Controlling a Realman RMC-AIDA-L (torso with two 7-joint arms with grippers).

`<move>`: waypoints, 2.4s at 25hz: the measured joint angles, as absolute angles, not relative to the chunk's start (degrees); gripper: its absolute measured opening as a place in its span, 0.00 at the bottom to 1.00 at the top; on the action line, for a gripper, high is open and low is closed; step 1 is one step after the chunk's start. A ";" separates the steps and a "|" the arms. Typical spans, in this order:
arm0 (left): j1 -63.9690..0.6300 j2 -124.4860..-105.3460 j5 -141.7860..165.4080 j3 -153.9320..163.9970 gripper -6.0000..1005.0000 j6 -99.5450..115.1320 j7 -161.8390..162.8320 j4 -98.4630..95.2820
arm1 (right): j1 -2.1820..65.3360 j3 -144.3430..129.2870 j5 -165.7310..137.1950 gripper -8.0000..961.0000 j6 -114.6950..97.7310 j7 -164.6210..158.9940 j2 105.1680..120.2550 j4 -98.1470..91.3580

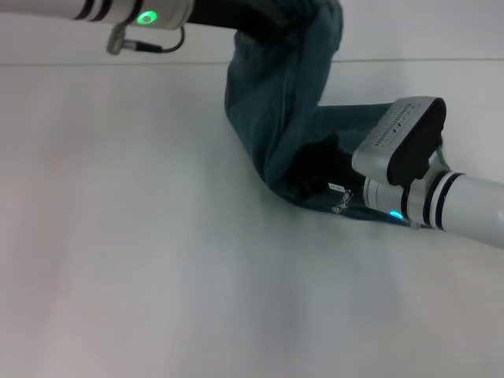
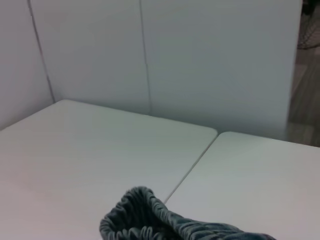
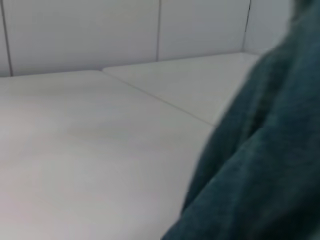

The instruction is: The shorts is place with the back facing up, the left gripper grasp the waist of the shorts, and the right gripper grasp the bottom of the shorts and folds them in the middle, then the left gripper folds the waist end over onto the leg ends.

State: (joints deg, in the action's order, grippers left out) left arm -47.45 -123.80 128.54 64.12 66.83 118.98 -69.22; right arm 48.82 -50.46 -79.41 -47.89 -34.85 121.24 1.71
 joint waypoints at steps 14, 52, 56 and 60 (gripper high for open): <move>-51.09 -124.28 128.44 73.99 0.09 58.34 121.09 -63.18 | 21.39 -55.02 -86.02 0.01 -71.72 -51.75 118.99 -28.64; -24.08 -124.63 99.23 73.96 0.93 69.13 93.18 -66.15 | 16.62 -53.01 -94.05 0.02 -85.83 -56.12 117.73 -35.46; -19.31 -124.38 93.24 62.69 0.94 81.23 77.07 -54.39 | 16.61 -52.57 -94.21 0.02 -85.87 -54.74 118.60 -35.26; -16.03 -123.73 92.85 50.26 0.94 89.88 61.19 -40.68 | 16.66 -52.84 -94.25 0.06 -85.94 -50.46 119.44 -33.41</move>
